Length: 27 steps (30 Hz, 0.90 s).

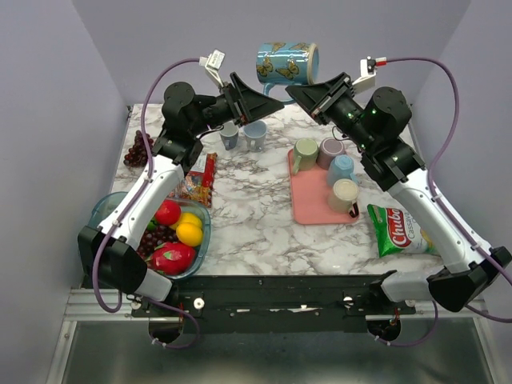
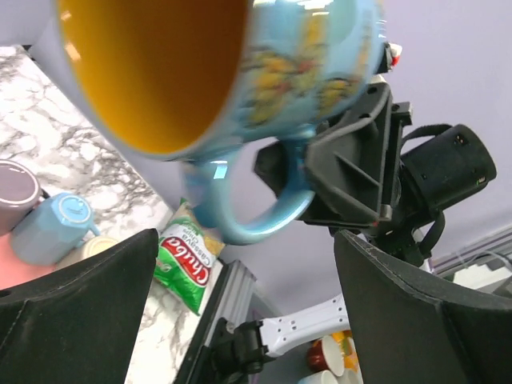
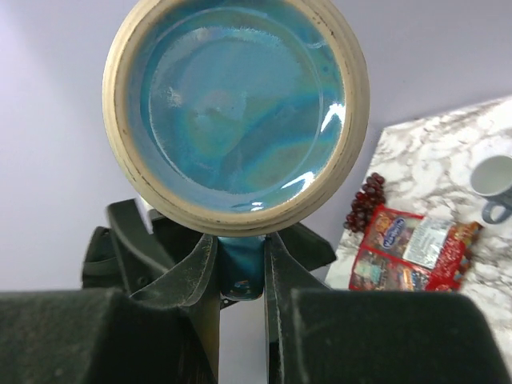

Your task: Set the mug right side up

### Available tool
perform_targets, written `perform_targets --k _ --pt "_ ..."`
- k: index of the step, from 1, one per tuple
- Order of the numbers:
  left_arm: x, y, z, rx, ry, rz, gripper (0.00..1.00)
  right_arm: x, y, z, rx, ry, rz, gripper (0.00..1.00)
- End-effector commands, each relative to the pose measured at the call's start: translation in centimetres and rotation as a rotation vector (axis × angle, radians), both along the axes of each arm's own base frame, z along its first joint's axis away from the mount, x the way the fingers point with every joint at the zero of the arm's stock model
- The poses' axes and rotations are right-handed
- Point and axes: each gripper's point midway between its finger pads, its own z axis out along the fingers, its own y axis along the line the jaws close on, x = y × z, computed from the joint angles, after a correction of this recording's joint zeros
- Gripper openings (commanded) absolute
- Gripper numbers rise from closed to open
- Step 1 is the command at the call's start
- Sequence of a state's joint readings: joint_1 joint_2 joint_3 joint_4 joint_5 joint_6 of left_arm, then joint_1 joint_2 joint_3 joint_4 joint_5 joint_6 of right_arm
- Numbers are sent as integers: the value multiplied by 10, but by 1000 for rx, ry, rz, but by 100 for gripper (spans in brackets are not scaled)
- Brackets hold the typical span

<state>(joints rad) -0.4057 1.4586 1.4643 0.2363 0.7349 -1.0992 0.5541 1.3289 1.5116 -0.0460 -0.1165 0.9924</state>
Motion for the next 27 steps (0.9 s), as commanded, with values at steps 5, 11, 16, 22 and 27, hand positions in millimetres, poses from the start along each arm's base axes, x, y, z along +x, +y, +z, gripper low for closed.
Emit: perform_targets --k 5,11,16,22,27 --pt "-3 8 39 -155 -27 -41 97 -47 -12 87 157 -271 97 1" --pt "-2 2 47 -212 -3 -113 72 -45 -5 73 160 -248 131 1" --pt "-2 0 44 -241 27 -150 44 -41 2 63 153 -228 152 1" --pt "3 1 47 -235 21 -124 5 -37 6 48 125 -203 158 1" --pt "13 1 38 -199 24 -71 0 -32 4 29 66 -168 127 1"
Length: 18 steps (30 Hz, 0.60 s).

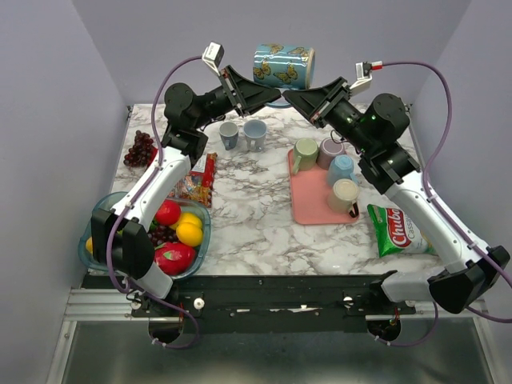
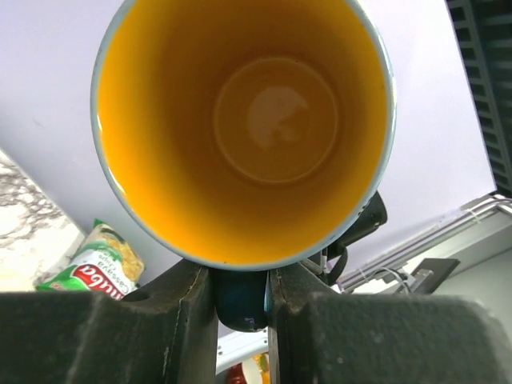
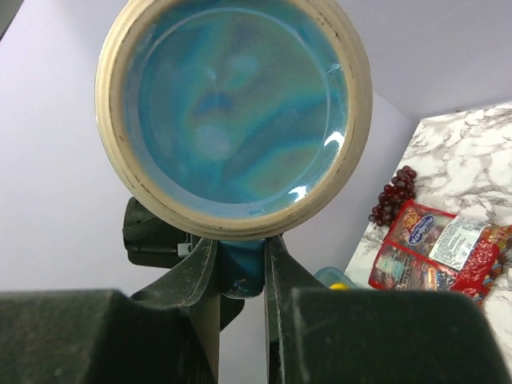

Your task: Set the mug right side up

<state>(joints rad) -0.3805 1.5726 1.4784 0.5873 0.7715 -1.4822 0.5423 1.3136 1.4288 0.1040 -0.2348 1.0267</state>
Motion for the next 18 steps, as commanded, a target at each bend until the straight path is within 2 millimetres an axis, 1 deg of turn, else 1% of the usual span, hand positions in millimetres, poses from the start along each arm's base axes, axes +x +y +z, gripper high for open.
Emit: perform_targets --k 1,2,3,4,6,7,8,9,10,11,12,13,14,15,16,17,18 --pt "1 4 9 26 -80 59 0 -17 -6 23 7 -104 9 1" --pt "5 5 5 44 -59 72 0 -14 -6 17 -16 -98 0 2" --pt "7 6 2 64 -74 92 0 -13 -6 10 -40 -80 -3 9" --pt "9 8 1 73 -76 108 0 -12 -6 5 -58 -71 -8 29" --pt "14 11 -8 113 -52 136 0 -8 -6 -12 -111 -40 -20 49" --pt "17 15 -10 136 -73 166 0 -7 -6 -17 -129 -36 -24 67" --pt "23 18 -21 169 -35 186 0 -5 -8 -20 -147 -39 -34 76" --pt "25 19 -26 192 -24 200 0 -2 -9 -42 -195 25 -43 83" --pt "29 24 -31 230 -51 229 0 0 -11 -51 -219 51 -53 95" --pt "34 27 -45 276 -4 254 0 3 -13 -61 -246 85 -70 100" --pt "36 29 -51 310 -7 272 0 4 -18 -81 -293 156 -88 100" --pt "39 32 -57 342 -6 294 0 8 -24 -90 -315 185 -125 100" --pt "40 36 -76 422 5 310 0 9 -27 -98 -337 205 -136 100" --pt "46 42 -83 464 11 356 0 8 -31 -108 -363 238 -144 100" --pt "48 46 -89 500 9 380 0 8 -35 -116 -379 259 -161 100" --pt "48 52 -106 577 12 394 0 8 -38 -122 -395 274 -171 100" --pt "53 60 -113 621 19 448 0 7 -42 -129 -414 297 -179 100"
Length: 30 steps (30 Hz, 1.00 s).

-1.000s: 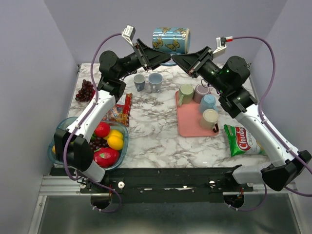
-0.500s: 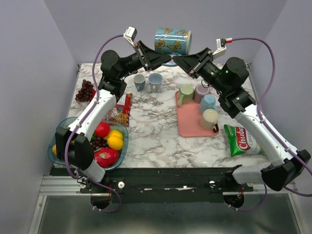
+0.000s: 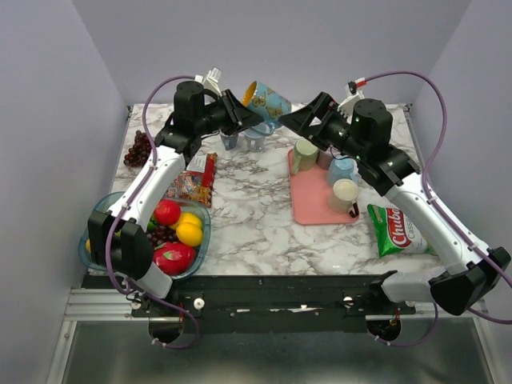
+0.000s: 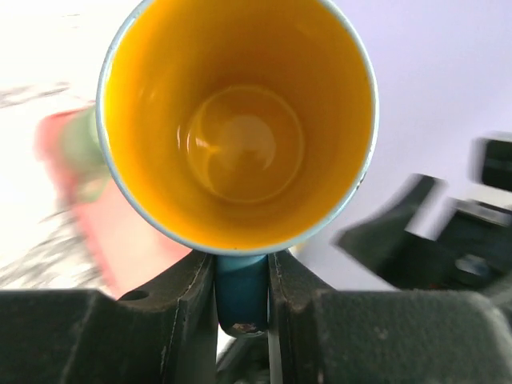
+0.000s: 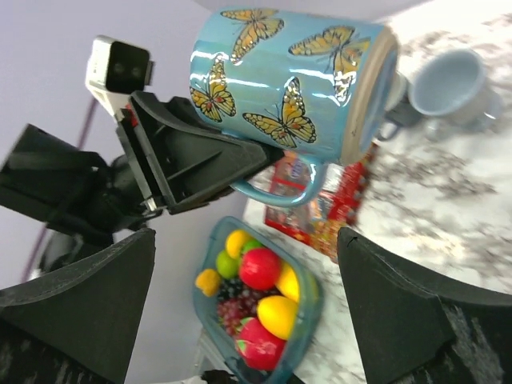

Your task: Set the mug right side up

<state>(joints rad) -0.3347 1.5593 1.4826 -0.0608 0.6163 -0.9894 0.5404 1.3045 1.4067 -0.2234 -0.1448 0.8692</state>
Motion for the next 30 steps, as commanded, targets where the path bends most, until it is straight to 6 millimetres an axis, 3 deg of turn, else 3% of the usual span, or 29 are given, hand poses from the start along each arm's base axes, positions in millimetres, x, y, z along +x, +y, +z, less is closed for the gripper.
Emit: perform_targets --k 1,5,7,10,18,30 --pt "0 40 2 269 -155 154 0 -3 -29 -44 -141 116 -96 100" --pt "1 64 -43 478 -124 237 0 -4 -36 -62 -188 167 -122 100" --pt "0 68 -55 545 -139 256 0 -4 -37 -72 -205 198 -123 100" --pt "-8 70 -90 630 -117 258 0 -4 -37 -81 -221 230 -118 100" --pt "0 93 -131 757 -76 394 0 -6 -38 -103 -248 313 -118 100" --pt "17 87 -193 834 -75 362 0 -7 -43 -121 -275 372 -132 100"
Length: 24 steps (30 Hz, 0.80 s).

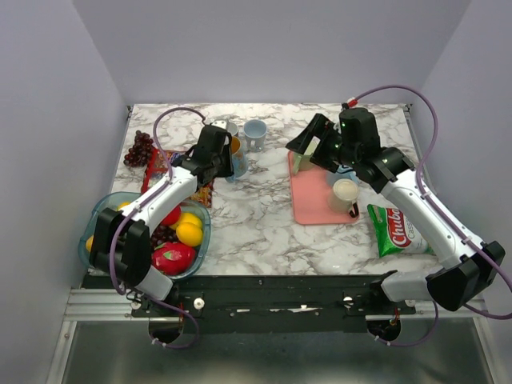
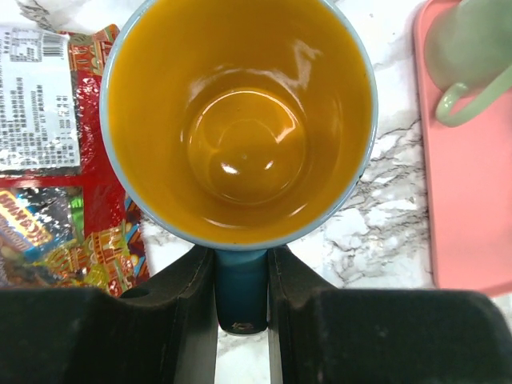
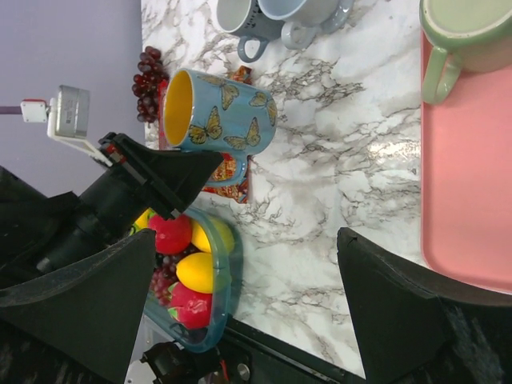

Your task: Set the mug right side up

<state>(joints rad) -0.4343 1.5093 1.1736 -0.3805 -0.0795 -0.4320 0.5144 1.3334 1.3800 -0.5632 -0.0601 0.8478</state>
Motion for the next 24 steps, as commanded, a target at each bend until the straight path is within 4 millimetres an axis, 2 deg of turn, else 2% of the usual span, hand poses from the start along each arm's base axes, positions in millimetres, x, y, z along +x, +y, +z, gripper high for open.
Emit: perform_targets --k 1,9,14,17,22,24 --pt "31 -6 10 2 -156 1 0 0 -10 -21 -44 57 -36 100" --pt "44 -1 -15 64 -147 21 0 -3 -18 -27 -72 79 -53 100" --pt "48 3 -42 120 -88 34 0 -5 -23 -37 -94 100 -63 100" --pt "50 13 -57 174 -60 76 0 -4 -40 -50 -166 113 -136 100" --pt "49 22 -62 213 -64 105 19 -7 -71 -72 -313 151 -224 100" --pt "49 24 -62 217 -62 119 21 -9 -81 -79 -369 163 -250 100"
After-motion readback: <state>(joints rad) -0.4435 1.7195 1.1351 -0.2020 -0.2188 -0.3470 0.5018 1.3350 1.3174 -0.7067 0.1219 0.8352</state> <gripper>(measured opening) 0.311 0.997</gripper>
